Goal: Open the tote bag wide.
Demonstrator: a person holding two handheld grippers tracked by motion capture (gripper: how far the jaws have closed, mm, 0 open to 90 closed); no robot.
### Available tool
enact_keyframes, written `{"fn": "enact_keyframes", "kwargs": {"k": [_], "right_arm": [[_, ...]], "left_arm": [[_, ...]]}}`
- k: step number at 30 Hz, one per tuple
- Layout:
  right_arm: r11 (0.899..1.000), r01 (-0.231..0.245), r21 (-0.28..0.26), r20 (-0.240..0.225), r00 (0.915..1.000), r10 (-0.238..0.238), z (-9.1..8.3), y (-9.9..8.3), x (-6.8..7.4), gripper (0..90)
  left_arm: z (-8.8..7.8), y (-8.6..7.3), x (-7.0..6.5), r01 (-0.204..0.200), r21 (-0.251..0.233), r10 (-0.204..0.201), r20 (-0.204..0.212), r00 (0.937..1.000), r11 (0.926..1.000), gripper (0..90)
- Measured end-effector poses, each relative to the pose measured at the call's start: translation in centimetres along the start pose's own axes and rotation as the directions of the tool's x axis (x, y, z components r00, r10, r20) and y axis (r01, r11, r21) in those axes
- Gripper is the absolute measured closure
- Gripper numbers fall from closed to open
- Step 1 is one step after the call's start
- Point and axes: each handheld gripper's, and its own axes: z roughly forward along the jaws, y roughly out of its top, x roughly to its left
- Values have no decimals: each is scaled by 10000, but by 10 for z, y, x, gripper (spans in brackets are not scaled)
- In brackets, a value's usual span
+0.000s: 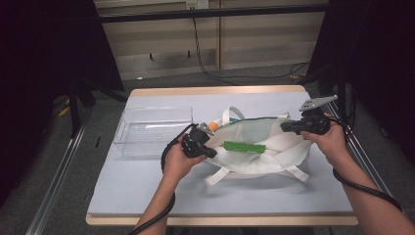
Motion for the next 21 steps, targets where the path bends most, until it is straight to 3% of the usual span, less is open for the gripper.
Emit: {"fn": "enact_keyframes", "kwargs": {"k": [4,6,9,11,12,17,18,20,21], "right_arm": [[10000,44,-55,28,10000,-44,0,-1,0,886],[10000,74,-61,31,10000,-74,0,-1,0,886],[10000,89,-5,40,10000,-89,0,-1,0,885],[10000,80,-21,10,10000,-80,0,-1,0,885],[10000,96,-18,36,9999,-96,0,-1,0,885],[10000,69,-67,-78,9999,-69,0,-4,-1,885],[10000,51,-48,-33,10000,-51,0,-4,-1,885],[10000,72,-16,22,10000,-72,1,-5,-2,885],[9999,106,-24,14,9999,-106,1,-5,-2,885]], "left_arm": [[0,-1,1,-116,110,117,-41,9999,9999,882],[2,-3,1,79,-31,-79,-3,10000,10000,883],[3,-5,3,-85,163,85,30,10000,9998,884],[5,-6,2,139,-12,-139,19,9999,9999,884],[4,-6,3,-43,164,42,51,10000,9999,884],[6,-7,3,-29,181,29,-14,10000,9998,884],[8,-8,1,235,12,-235,-10,9997,9997,884],[7,-9,2,26,149,-26,-4,10000,9999,885],[8,-10,2,108,89,-108,39,9999,9999,885]]}}
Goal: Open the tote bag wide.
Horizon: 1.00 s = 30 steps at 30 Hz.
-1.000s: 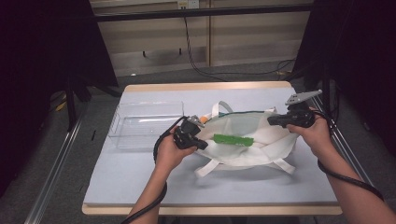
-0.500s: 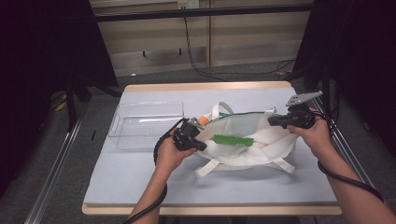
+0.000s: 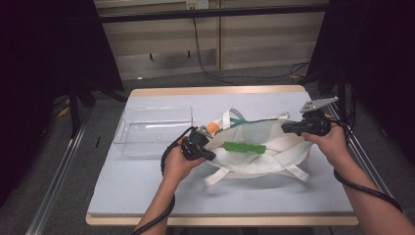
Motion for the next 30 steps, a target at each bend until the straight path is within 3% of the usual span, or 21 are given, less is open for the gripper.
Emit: {"fn": "enact_keyframes", "kwargs": {"k": [7,13,14,17,30], "right_arm": [[10000,-16,4,-30,10000,16,1,-1,-1,885],[10000,-56,4,47,10000,56,3,-1,-3,886],[10000,-57,25,69,10000,57,3,0,-3,887],[9999,-86,80,125,9999,85,4,0,-4,889],[9996,-193,198,337,9993,186,11,0,-8,894]], "left_arm": [[1,-1,0,-213,188,215,-80,9997,9996,885],[3,-2,-3,249,-102,-249,-51,9997,9996,887],[2,-2,-1,5,21,-5,-2,10000,10000,889],[3,-3,-1,-65,76,65,28,10000,10000,893],[3,-2,-1,-94,136,94,-33,10000,9999,894]]}}
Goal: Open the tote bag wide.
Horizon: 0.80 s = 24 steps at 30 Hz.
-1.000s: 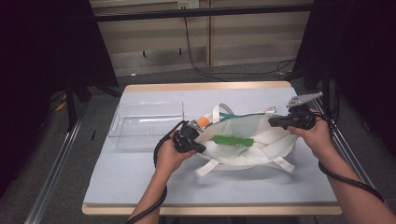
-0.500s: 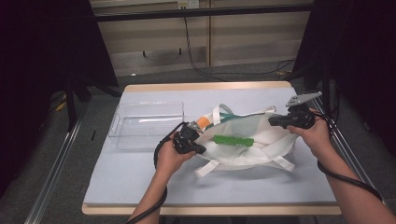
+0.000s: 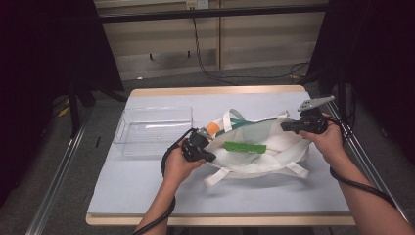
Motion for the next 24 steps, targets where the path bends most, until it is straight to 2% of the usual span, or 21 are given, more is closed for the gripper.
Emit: {"fn": "enact_keyframes", "kwargs": {"k": [1,2,3,5,6,7,8,11,12,24], "right_arm": [[10000,11,-16,-4,10000,-11,0,0,0,894],[10000,26,-22,-8,10000,-26,0,0,0,894],[10000,17,-15,-15,10000,-17,0,0,0,894],[10000,67,-28,-86,9999,-68,-1,0,0,892],[10000,96,-18,-99,9999,-96,-1,0,1,892],[9999,97,-25,-121,9999,-98,-2,0,2,892],[9999,145,-43,-132,9998,-145,-3,0,2,890],[9997,225,-77,-210,9995,-226,-6,0,5,879],[9995,300,-116,-308,9991,-303,-6,1,7,876],[9985,527,-150,-533,9972,-534,-15,-1,21,875]], "left_arm": [[0,0,0,-15,18,15,-4,10000,10000,894],[1,0,-1,166,-104,-166,8,9999,9998,894],[0,0,0,3,7,-3,10,10000,10000,894],[1,0,-2,391,-298,-389,72,9992,9988,879],[0,0,-3,366,-260,-366,26,9993,9990,874],[-2,1,0,8,-75,-7,75,10000,10000,868],[-3,1,-1,188,-230,-186,89,9998,9996,863],[-8,4,-1,72,-219,-71,40,10000,9997,849],[-9,4,-1,164,-390,-161,90,9998,9991,847],[-25,16,2,151,-473,-152,-30,9999,9988,835]]}}
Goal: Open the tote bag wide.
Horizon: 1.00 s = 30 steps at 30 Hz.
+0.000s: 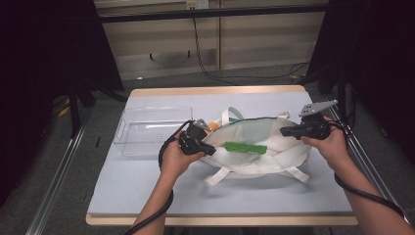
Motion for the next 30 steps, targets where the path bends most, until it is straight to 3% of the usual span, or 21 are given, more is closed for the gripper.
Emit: {"fn": "enact_keyframes", "kwargs": {"k": [16,30], "right_arm": [[9996,-169,-204,-316,9994,162,-10,-9,14,835],[9992,-267,-307,-358,9990,256,-9,-9,24,739]], "left_arm": [[0,7,-10,-429,135,425,245,9988,9990,802],[3,19,-22,-941,-66,943,485,9944,9955,630]]}}
